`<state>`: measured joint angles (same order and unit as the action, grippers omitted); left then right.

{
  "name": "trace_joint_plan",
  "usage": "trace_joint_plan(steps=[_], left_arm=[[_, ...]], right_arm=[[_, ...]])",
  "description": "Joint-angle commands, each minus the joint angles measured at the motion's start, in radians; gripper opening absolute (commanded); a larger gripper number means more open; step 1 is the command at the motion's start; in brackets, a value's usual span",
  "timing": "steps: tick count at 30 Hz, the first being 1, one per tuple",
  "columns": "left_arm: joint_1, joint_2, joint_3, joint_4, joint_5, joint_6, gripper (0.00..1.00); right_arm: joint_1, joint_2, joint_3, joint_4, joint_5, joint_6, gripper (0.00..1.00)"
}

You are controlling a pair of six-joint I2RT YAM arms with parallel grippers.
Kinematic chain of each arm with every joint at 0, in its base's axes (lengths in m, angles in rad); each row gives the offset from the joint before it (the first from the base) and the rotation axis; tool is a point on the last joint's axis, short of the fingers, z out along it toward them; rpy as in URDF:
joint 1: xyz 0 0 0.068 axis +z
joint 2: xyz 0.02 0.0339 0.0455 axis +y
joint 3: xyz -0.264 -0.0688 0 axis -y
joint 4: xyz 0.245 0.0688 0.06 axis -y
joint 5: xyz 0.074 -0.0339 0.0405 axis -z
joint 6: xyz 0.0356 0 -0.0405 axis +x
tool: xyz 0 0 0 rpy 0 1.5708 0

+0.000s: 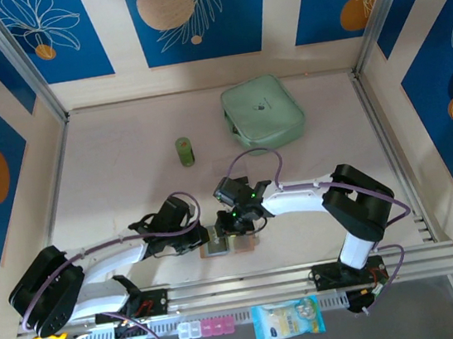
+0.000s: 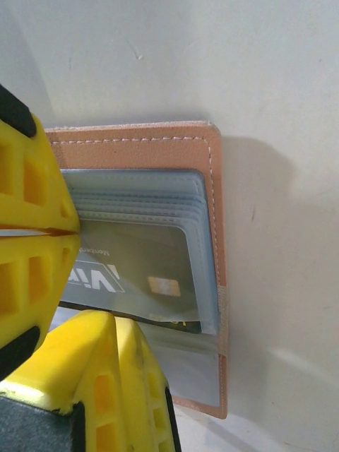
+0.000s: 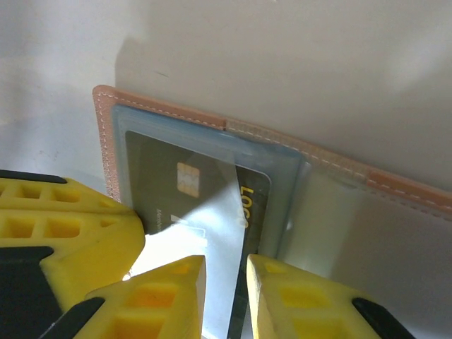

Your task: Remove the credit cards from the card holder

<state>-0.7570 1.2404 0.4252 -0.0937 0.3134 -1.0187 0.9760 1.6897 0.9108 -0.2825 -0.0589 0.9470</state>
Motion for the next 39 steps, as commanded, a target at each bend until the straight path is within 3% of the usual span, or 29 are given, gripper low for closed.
trace_joint_plan(steps=[1,17,39], left_arm=[[0.008,0.005,0.001,-0.055,-0.005,0.010,0.11],[0.008,-0.077,0.027,-0.110,-0.032,0.013,0.13],[0.008,-0.007,0.009,-0.098,-0.021,0.025,0.08]], right_arm=[[0.007,-0.025,0.013,-0.070,0.034,-0.012,0.25],[0.006,-0.090,-0.032,0.014,-0.022,0.023,0.25],[0.002,-0.027,-0.062,0.071,-0.056,0.050,0.27]])
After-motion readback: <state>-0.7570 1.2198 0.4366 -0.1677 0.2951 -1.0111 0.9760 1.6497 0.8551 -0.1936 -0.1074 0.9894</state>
